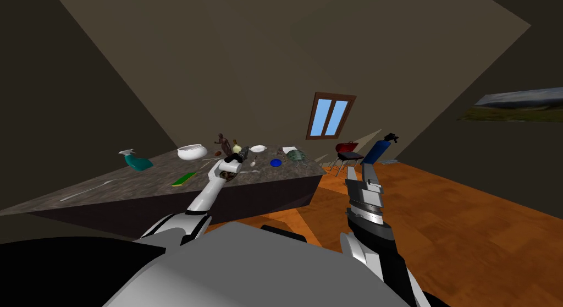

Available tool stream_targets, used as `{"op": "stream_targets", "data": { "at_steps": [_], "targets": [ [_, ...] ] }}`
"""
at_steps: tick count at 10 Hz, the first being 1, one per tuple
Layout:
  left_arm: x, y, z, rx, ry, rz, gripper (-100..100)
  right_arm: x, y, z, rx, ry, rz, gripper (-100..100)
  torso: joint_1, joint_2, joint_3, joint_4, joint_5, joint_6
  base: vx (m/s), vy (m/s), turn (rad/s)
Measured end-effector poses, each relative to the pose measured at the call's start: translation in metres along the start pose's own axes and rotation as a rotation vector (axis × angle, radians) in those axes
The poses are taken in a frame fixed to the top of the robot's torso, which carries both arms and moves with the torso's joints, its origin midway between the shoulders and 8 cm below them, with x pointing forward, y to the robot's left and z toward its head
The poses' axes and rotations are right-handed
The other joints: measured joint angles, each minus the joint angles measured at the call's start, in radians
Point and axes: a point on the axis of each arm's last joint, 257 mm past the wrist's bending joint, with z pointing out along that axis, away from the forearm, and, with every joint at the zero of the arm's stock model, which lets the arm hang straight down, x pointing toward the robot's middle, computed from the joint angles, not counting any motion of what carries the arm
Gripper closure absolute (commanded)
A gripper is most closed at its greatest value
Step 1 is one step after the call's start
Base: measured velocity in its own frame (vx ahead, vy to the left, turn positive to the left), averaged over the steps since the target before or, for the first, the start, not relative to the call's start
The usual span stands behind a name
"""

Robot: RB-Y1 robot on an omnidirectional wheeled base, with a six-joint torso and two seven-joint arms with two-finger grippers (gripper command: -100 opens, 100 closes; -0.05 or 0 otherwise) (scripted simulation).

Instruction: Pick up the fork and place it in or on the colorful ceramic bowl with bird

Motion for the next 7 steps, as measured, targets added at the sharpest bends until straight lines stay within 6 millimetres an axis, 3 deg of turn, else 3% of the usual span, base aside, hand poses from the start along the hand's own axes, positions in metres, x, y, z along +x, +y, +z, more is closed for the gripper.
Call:
{"op": "stream_targets", "data": {
  "at_steps": [7],
  "targets": [
    [-0.026,0.055,0.017,-0.232,-0.033,-0.004,-100,0.000,0.000,0.000,0.000,0.000,0.000,0,-0.001,-0.001,0.000,0.000,0.000,0.000,0.008,-0.041,0.017]
  ]
}}
